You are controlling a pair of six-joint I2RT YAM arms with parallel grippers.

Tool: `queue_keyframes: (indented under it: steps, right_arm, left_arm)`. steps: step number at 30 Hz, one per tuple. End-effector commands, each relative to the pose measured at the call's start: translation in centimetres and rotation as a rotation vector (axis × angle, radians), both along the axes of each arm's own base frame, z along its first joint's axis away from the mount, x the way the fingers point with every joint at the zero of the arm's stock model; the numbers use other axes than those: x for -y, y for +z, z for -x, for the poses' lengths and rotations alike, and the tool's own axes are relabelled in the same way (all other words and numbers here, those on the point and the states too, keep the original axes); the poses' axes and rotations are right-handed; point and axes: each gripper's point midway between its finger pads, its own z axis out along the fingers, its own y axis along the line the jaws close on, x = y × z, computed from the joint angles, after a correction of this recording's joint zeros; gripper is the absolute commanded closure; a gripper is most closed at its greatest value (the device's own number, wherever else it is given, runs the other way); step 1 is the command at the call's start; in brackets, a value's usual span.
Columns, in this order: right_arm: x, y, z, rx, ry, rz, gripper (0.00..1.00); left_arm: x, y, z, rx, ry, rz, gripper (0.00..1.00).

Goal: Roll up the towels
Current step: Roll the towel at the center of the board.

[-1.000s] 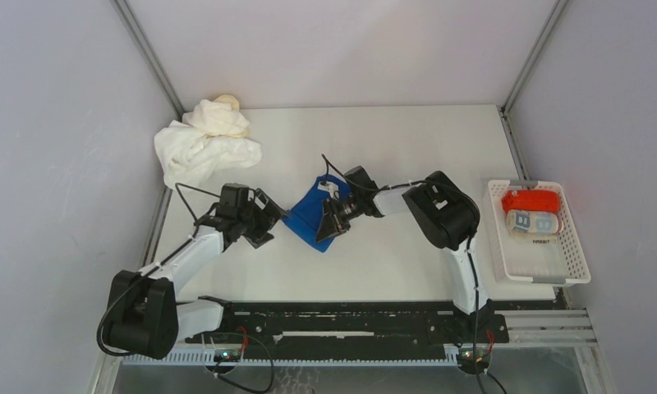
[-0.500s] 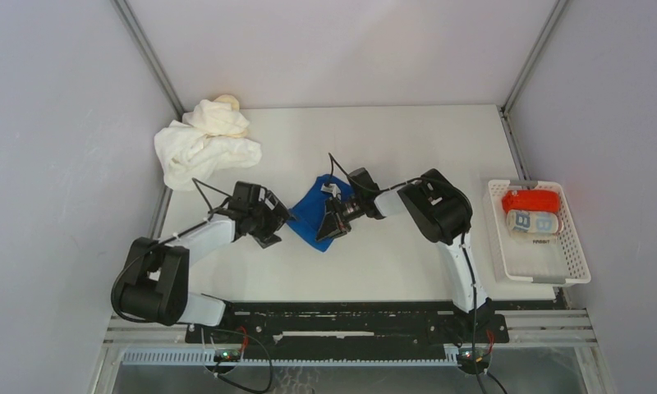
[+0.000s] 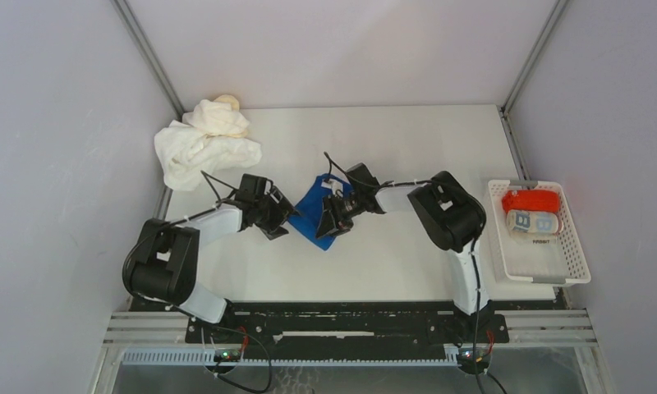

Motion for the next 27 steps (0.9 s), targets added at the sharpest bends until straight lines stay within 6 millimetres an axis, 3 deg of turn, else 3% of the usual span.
queue_keyframes:
  steps: [1,9,15,19,27]
  right_arm:
    - [1.6,1.4,-1.7,0.320,-0.042,0.215,0.55]
    - [3.7,4.5,-3.4,0.862,-0.073,0.599,0.41]
    - [1.6,5.9,-1.6,1.224,0.048,0.723,0.33]
    - [0.3,5.5,-0.9,1.371,0.106,0.787,0.30]
    - [-0.1,3.4,-0.6,1.544,0.192,0.915,0.31]
  left_arm:
    - [-0.8,-2.2,1.1,-0.073,0.003,-0.065,0.26]
    - [-0.9,-2.8,1.6,-0.105,-0.016,-0.090,0.28]
    - [-1.0,-3.2,1.9,-0.130,-0.023,-0.103,0.27]
    - [-1.1,-3.5,2.1,-0.143,-0.029,-0.108,0.27]
    - [-0.8,-4.2,2.4,-0.179,-0.045,-0.100,0.27]
